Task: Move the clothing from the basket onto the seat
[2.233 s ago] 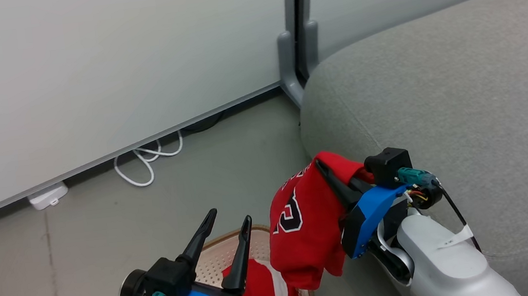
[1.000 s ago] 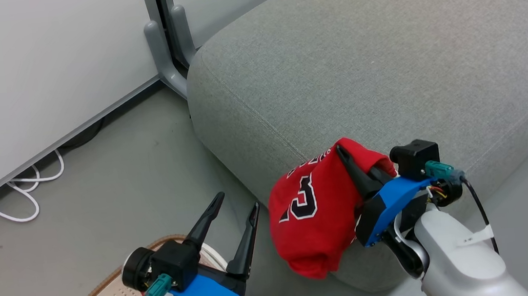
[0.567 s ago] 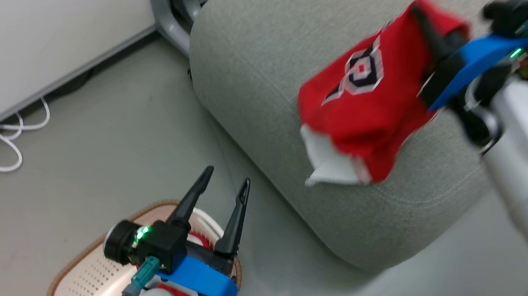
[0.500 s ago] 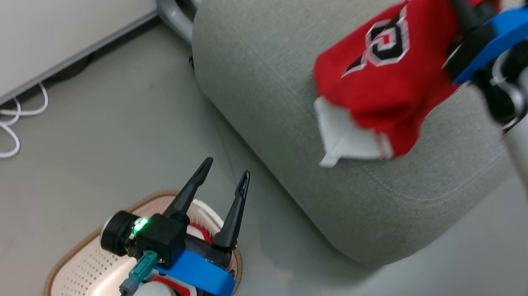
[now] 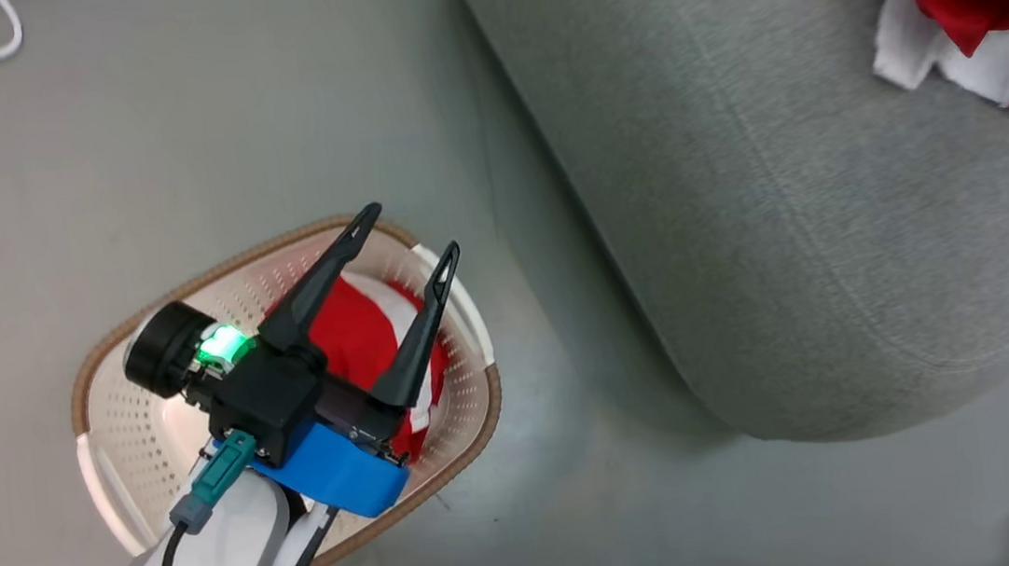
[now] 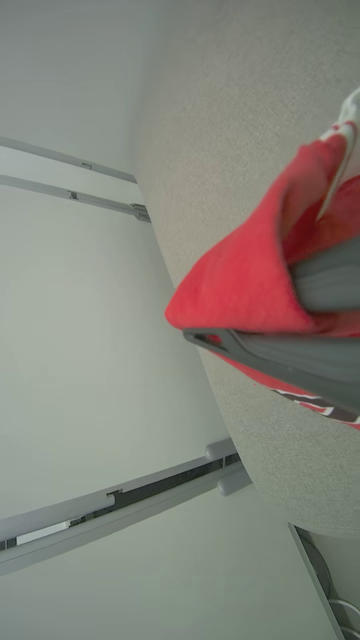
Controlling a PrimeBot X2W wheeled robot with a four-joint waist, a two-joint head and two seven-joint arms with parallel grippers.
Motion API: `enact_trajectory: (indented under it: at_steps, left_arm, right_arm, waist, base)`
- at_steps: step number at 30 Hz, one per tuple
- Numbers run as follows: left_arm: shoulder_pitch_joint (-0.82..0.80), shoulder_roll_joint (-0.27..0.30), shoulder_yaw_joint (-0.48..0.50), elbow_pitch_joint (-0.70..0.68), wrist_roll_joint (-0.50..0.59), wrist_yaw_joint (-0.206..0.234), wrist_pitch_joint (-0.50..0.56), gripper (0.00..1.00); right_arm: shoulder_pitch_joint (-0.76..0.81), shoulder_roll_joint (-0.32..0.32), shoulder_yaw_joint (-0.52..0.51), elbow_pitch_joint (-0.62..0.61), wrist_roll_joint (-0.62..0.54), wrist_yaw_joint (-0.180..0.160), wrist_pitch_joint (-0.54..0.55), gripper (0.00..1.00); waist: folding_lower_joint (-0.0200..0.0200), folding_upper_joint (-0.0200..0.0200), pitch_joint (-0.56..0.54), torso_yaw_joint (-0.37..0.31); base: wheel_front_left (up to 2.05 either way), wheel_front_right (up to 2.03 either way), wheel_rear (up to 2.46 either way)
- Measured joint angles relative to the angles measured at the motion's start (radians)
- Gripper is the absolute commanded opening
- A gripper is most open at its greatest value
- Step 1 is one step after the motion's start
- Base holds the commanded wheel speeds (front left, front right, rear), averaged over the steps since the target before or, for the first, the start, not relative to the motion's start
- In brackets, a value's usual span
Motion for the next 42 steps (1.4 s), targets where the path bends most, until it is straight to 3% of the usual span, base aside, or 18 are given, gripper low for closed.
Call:
enact_trajectory:
  at_steps: [13, 15, 16, 17, 32, 42]
  left_arm:
    - [-0.031, 0.046, 0.023, -0.063, 0.015, 0.012, 0.003, 1.00]
    - [-0.031, 0.044, 0.023, -0.064, 0.014, 0.016, 0.003, 1.00]
    - [-0.031, 0.042, 0.023, -0.064, 0.013, 0.017, 0.003, 1.00]
    - [-0.031, 0.040, 0.022, -0.063, 0.013, 0.017, 0.003, 1.00]
    - [-0.031, 0.016, 0.016, -0.030, -0.003, 0.017, 0.001, 1.00]
    - [0.045, -0.106, 0.067, 0.032, -0.050, 0.006, -0.001, 1.00]
  right_arm:
    - [0.054, 0.029, -0.041, 0.179, -0.029, 0.000, -0.081, 0.00]
    - [0.053, 0.030, -0.036, 0.189, -0.039, 0.000, -0.090, 0.48]
    - [0.052, 0.029, -0.032, 0.193, -0.042, 0.000, -0.094, 0.82]
    - [0.051, 0.029, -0.029, 0.198, -0.047, 0.000, -0.097, 1.00]
    - [0.041, 0.015, 0.019, 0.239, -0.049, 0.000, -0.110, 1.00]
    - [0.243, 0.005, 0.026, 0.151, -0.093, 0.000, -0.114, 1.00]
  waist:
    - [0.0000, 0.0000, 0.138, 0.083]
    - [-0.0001, 0.0000, 0.136, 0.085]
    - [-0.0001, 0.0000, 0.134, 0.086]
    - [-0.0001, 0.0000, 0.131, 0.086]
    - [-0.0002, 0.0000, 0.084, 0.094]
    - [-0.0003, 0.0000, -0.064, 0.133]
  base:
    - [0.00, 0.00, 0.00]
    - [0.00, 0.00, 0.00]
    - [0.00, 0.00, 0.00]
    - [0.00, 0.00, 0.00]
    - [0.00, 0.00, 0.00]
    - [0.00, 0.00, 0.00]
